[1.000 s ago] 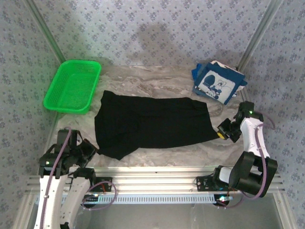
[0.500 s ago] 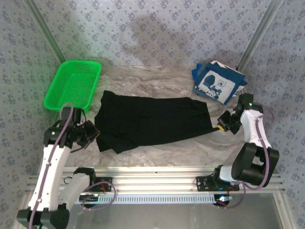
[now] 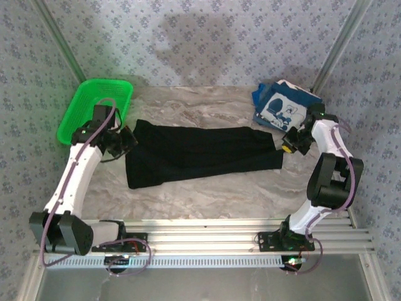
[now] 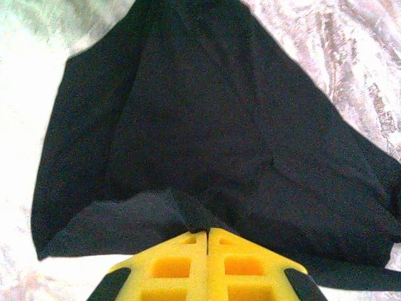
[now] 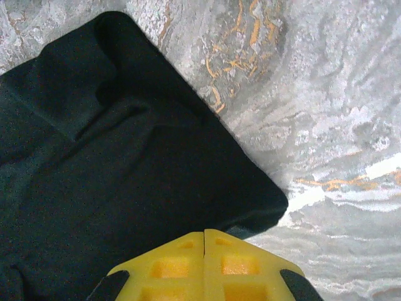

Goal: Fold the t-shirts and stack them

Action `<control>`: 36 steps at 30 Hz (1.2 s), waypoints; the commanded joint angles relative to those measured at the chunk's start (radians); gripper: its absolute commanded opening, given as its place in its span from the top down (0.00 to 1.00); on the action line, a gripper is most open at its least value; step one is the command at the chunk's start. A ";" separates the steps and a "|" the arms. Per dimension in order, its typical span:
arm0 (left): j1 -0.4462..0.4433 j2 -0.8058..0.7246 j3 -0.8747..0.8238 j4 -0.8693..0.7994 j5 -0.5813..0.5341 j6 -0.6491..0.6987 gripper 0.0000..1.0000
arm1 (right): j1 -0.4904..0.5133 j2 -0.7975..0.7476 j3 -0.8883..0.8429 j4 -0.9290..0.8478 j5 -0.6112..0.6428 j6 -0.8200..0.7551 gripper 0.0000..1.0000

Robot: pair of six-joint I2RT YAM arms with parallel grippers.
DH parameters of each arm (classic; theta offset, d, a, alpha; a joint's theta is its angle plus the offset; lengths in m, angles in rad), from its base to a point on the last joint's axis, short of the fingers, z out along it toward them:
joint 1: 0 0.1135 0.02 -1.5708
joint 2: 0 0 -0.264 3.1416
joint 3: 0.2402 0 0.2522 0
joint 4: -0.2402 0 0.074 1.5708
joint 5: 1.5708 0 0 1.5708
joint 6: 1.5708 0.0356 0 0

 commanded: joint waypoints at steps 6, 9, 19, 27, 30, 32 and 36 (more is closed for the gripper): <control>0.015 0.117 0.092 0.074 -0.016 0.093 1.00 | -0.003 0.105 0.100 -0.030 0.024 -0.042 1.00; 0.025 0.148 0.115 0.093 0.001 0.106 1.00 | -0.005 0.129 0.114 -0.030 0.031 -0.047 1.00; 0.027 0.244 0.237 0.073 0.033 0.172 1.00 | -0.008 0.179 0.131 -0.017 0.041 -0.062 1.00; 0.042 0.291 0.277 0.067 0.022 0.199 1.00 | 0.003 0.212 0.159 -0.011 0.041 -0.060 1.00; 0.053 0.303 0.296 0.062 0.022 0.208 1.00 | 0.009 0.224 0.182 -0.017 0.040 -0.059 1.00; 0.059 0.309 0.308 0.057 0.019 0.215 1.00 | 0.016 0.232 0.197 -0.023 0.041 -0.060 1.00; 0.072 0.314 0.314 0.055 0.020 0.223 1.00 | 0.035 0.254 0.227 -0.034 0.044 -0.060 1.00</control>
